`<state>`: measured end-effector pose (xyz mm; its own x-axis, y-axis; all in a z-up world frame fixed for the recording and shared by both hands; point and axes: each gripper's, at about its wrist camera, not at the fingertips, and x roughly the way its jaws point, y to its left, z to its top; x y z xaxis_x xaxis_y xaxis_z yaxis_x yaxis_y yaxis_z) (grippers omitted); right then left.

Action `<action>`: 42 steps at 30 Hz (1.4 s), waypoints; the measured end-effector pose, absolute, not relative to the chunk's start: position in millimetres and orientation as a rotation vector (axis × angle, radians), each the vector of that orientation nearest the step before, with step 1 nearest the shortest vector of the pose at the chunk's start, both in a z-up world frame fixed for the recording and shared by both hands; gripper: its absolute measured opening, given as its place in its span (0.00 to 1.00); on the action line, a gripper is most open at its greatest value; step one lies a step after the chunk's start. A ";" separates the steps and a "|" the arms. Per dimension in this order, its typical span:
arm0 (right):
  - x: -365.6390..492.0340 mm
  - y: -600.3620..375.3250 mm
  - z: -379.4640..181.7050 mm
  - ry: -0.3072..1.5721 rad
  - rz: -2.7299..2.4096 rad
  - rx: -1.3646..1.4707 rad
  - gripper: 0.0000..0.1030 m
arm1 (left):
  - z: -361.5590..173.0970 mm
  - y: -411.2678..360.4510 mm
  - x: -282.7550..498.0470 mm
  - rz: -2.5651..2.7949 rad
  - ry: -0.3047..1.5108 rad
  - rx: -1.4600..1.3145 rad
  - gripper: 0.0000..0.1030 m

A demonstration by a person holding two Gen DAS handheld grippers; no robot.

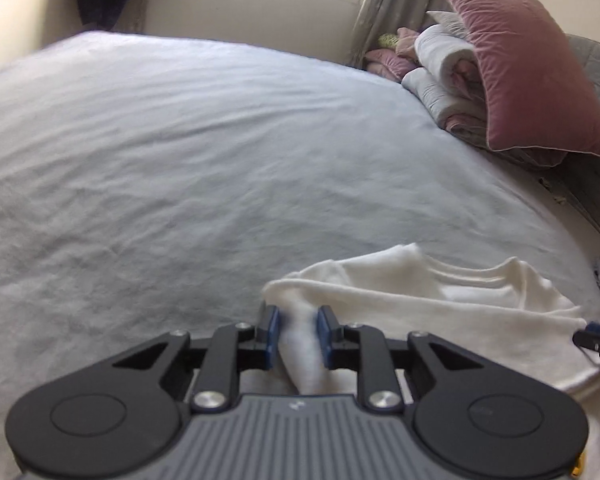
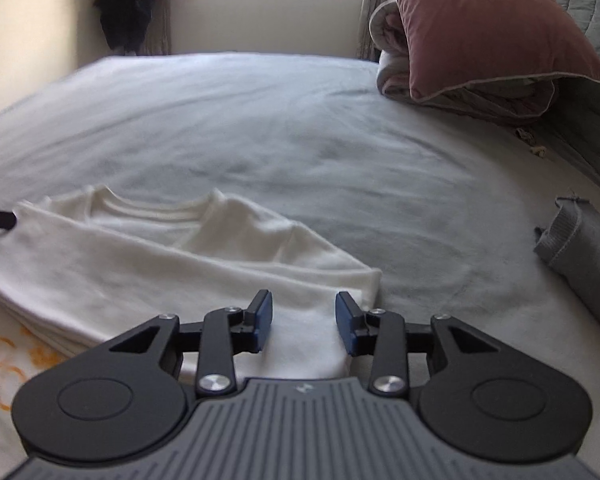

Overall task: Fold clothes
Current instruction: 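Release the folded sweatshirt with both grippers and pull back, then move both grippers to the side edge of the white Pooh-print T-shirt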

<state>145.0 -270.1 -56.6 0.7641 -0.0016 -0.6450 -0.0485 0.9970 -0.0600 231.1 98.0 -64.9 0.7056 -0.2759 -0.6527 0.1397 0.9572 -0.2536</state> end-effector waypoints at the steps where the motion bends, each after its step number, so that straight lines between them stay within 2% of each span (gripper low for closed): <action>1: 145.6 -272.8 -59.2 0.701 0.026 -0.070 0.38 | -65.4 101.0 232.9 -0.229 0.757 -0.211 0.26; 8: 121.6 -286.2 -36.0 0.684 0.042 -0.009 0.40 | -38.3 122.6 201.0 -0.259 0.789 -0.254 0.24; 9: 116.7 -288.6 -34.0 0.683 0.046 0.000 0.40 | -37.0 125.5 194.8 -0.272 0.798 -0.261 0.23; 11: 107.9 -294.5 -30.9 0.682 0.054 0.032 0.40 | -38.3 128.9 183.3 -0.309 0.815 -0.279 0.13; 14: 97.5 -302.6 -26.8 0.687 0.069 0.104 0.40 | -49.8 125.3 169.3 -0.330 0.847 -0.256 0.10; 17: 89.7 -305.9 -24.0 0.703 0.070 0.154 0.40 | -62.8 118.6 157.4 -0.318 0.895 -0.215 0.11; 22: 70.7 -305.2 -13.2 0.728 0.076 0.131 0.40 | -55.6 117.1 135.6 -0.322 0.964 -0.201 0.12; 32: 7.9 -313.3 -22.5 0.915 0.131 0.215 0.43 | -52.4 124.4 75.7 -0.388 1.097 -0.184 0.25; 42: -66.3 -321.6 -40.4 1.081 0.210 0.371 0.43 | -61.4 143.9 -2.5 -0.480 1.188 -0.284 0.26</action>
